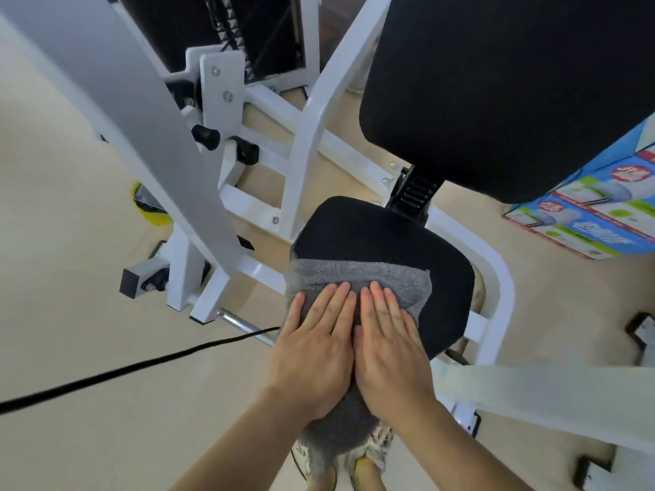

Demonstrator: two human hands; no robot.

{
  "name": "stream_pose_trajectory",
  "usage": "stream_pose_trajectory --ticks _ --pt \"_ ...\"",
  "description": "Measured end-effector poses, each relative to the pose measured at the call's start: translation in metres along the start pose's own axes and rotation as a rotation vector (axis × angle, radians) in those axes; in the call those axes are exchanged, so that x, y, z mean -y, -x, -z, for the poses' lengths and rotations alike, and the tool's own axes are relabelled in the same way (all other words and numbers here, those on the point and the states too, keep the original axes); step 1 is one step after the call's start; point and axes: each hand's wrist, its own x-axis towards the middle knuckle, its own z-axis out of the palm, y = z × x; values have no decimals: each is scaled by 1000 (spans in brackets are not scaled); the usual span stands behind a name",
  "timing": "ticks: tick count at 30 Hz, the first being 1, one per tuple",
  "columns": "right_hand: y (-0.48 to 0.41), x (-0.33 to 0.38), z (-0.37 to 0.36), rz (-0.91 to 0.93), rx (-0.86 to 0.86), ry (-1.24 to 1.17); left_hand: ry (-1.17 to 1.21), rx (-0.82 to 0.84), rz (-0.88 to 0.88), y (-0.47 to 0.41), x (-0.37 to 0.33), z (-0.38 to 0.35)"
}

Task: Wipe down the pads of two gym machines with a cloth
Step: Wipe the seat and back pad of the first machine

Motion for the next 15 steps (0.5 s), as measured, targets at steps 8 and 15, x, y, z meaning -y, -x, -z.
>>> stream_pose_trajectory --ticks 8,15 --pt "-95 -27 18 17 60 -47 1 -42 34 -97 8 19" --pt "-160 -48 22 -37 37 -79 -36 -57 5 -171 18 26"
